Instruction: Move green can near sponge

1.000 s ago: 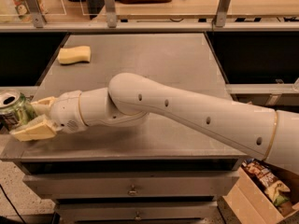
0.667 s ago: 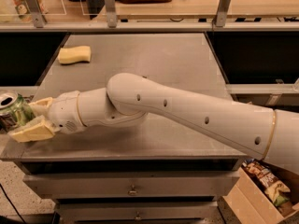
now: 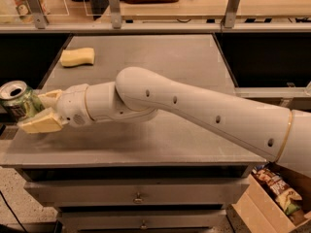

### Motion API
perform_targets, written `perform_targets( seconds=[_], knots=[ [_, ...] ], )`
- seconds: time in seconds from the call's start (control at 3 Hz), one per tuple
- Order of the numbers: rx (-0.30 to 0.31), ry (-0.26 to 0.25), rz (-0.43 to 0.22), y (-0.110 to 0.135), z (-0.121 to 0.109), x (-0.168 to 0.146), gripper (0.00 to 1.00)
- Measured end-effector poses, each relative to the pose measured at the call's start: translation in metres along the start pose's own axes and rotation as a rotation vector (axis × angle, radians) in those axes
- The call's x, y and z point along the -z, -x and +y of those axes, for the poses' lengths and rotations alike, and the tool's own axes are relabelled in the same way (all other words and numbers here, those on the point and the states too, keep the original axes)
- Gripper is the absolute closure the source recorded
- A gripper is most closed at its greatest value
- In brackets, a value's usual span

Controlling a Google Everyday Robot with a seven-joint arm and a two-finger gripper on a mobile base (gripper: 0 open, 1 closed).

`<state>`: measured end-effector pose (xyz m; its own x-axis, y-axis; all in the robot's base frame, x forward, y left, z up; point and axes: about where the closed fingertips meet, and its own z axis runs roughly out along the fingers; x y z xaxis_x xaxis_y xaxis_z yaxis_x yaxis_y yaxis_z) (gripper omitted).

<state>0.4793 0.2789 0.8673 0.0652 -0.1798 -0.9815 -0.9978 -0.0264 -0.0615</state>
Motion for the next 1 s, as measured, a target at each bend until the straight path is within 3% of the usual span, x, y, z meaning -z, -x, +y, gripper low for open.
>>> perform_targets(
  seconds=[0.67,1.0],
  knots=[
    [0.03,-0.083,0.033,0.019,-0.075,0.024,1.0],
    [-0.012,-0.123,0.03,0.014,-0.119,0.042,1.0]
  ],
)
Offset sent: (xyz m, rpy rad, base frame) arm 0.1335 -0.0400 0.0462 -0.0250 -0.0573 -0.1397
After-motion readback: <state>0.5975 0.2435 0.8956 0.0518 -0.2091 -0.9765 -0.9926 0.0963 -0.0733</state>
